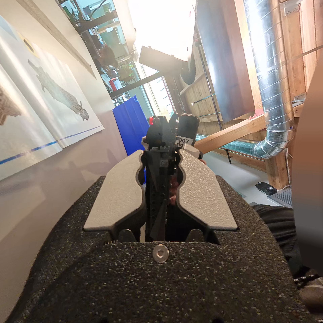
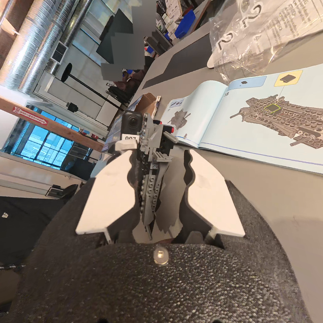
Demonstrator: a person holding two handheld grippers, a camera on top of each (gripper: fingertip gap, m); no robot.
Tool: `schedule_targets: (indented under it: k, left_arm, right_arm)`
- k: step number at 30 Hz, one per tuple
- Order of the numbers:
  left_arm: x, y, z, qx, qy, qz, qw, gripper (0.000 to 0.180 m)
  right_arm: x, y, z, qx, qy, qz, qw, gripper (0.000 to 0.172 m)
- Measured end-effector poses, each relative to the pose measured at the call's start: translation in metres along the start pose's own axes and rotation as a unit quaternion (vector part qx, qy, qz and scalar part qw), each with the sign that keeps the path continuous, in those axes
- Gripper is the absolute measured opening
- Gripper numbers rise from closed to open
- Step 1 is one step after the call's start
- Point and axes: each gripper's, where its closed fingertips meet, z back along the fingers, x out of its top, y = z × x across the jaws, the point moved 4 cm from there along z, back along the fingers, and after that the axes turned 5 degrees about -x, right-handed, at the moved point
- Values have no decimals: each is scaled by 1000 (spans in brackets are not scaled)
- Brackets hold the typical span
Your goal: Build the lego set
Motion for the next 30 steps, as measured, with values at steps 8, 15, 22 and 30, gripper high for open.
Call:
schedule_targets:
  k: [8, 15, 22, 30]
  left_arm:
    - [2, -7, 1, -58, 6, 18, 998, 34]
    - [-2, -9, -2, -74, 24, 16, 997, 34]
    - [-6, -11, -5, -75, 40, 6, 996, 34]
    - [-10, -11, -8, -59, 54, -12, 997, 34]
  right_arm:
    - [0, 15, 13, -23, 18, 85, 996, 52]
    - [1, 15, 17, -1, 3, 77, 997, 51]
    - [1, 18, 16, 18, 11, 80, 997, 51]
    - [0, 14, 13, 35, 20, 64, 997, 50]
